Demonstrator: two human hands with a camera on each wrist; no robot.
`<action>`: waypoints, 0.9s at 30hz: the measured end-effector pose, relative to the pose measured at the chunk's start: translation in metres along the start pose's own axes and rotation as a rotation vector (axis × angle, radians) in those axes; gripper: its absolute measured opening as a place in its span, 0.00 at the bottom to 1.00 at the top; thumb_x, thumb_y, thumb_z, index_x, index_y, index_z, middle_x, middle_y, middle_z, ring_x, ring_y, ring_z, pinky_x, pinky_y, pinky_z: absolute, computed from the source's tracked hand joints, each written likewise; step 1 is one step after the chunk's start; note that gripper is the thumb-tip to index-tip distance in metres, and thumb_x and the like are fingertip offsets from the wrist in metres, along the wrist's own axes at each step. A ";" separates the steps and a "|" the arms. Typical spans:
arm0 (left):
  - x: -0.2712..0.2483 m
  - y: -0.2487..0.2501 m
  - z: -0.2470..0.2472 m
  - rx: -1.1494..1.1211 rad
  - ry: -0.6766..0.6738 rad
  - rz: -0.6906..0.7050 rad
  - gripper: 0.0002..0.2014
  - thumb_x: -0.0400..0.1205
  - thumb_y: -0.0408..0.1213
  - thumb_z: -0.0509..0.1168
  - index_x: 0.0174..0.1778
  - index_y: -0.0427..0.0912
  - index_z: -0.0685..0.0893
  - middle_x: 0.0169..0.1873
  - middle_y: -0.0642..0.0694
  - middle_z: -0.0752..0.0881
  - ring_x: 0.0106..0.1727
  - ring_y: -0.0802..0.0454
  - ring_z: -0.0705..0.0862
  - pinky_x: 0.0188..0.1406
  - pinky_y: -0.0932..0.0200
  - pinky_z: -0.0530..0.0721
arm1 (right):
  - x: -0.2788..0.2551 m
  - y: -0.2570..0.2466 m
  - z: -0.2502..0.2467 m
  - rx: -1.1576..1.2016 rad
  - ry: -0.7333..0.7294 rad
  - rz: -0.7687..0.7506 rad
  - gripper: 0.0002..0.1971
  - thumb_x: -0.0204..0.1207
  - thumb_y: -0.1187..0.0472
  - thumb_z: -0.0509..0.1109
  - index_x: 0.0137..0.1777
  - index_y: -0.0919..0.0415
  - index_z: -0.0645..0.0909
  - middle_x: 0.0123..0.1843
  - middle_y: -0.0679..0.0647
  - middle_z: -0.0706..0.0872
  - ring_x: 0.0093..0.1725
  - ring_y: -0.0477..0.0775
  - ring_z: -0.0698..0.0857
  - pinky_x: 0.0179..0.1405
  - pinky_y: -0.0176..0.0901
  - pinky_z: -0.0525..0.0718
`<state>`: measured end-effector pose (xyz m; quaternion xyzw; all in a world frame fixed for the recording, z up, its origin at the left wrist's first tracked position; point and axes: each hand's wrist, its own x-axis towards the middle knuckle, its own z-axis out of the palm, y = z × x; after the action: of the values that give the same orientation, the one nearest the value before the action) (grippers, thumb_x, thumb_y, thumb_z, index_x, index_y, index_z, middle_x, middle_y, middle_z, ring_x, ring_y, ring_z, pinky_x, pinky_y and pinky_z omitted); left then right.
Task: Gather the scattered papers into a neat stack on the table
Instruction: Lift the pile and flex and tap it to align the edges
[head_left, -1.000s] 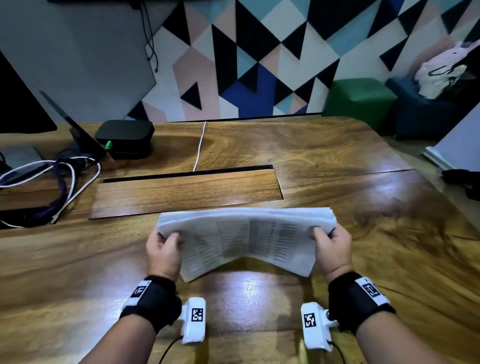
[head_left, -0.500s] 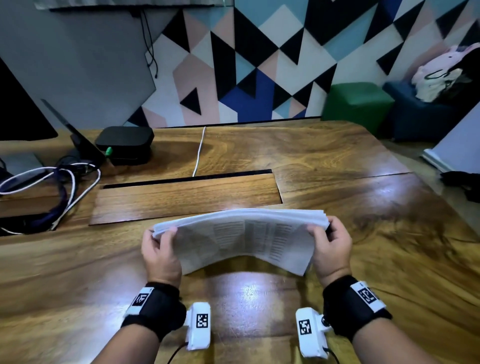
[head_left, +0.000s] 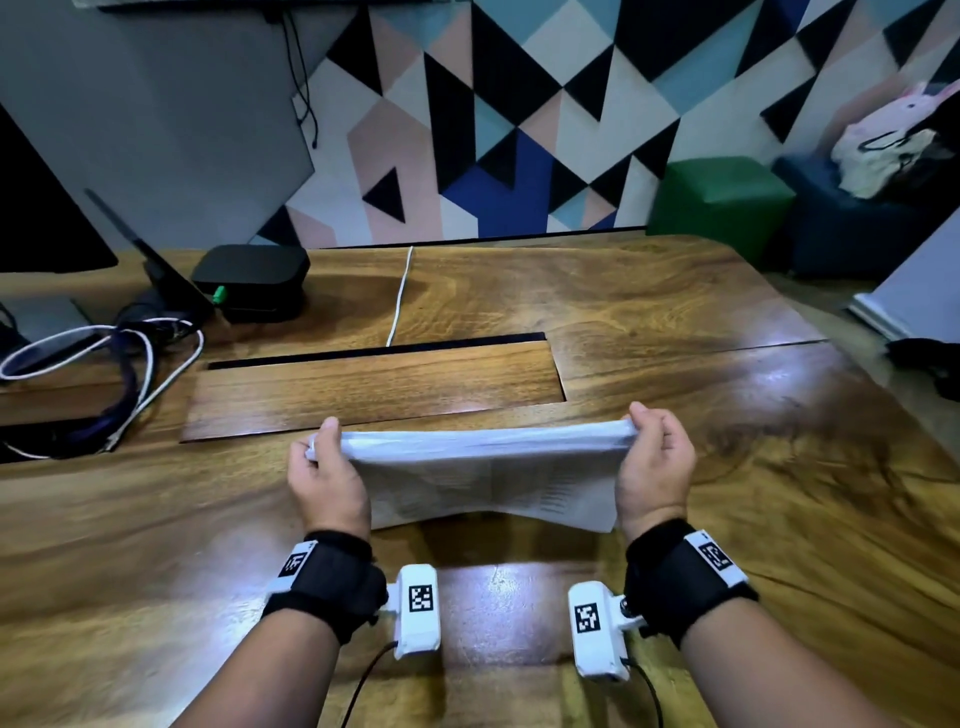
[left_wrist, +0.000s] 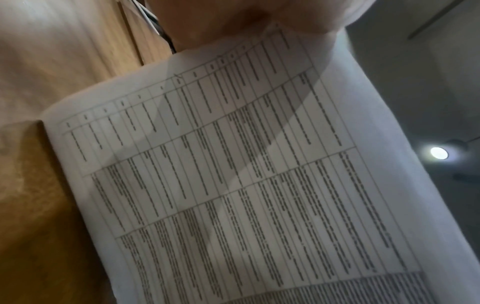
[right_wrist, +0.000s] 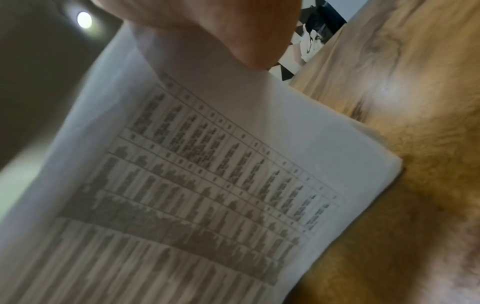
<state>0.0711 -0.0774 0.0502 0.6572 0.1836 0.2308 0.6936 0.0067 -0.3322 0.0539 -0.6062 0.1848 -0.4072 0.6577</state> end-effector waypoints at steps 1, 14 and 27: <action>-0.001 0.002 0.002 -0.001 -0.002 0.003 0.20 0.86 0.43 0.59 0.29 0.47 0.62 0.27 0.50 0.62 0.20 0.65 0.64 0.24 0.67 0.65 | -0.002 0.001 -0.003 -0.010 -0.022 -0.015 0.21 0.74 0.49 0.61 0.38 0.71 0.76 0.31 0.50 0.74 0.32 0.36 0.73 0.35 0.29 0.72; -0.018 -0.025 -0.024 0.112 -0.218 0.073 0.16 0.77 0.22 0.62 0.59 0.42 0.77 0.48 0.44 0.83 0.53 0.58 0.86 0.45 0.83 0.75 | -0.014 0.026 -0.025 -0.217 -0.228 0.219 0.18 0.74 0.80 0.64 0.42 0.54 0.81 0.34 0.36 0.90 0.35 0.28 0.84 0.38 0.21 0.80; -0.036 -0.048 -0.026 0.140 -0.179 -0.096 0.20 0.80 0.16 0.60 0.68 0.29 0.74 0.57 0.36 0.83 0.48 0.67 0.85 0.49 0.69 0.81 | -0.040 0.042 -0.023 -0.278 -0.138 0.290 0.13 0.75 0.75 0.63 0.54 0.59 0.81 0.43 0.46 0.87 0.37 0.24 0.82 0.39 0.19 0.79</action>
<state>0.0306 -0.0775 -0.0011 0.7123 0.1680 0.1244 0.6700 -0.0214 -0.3195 -0.0008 -0.6846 0.2787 -0.2364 0.6307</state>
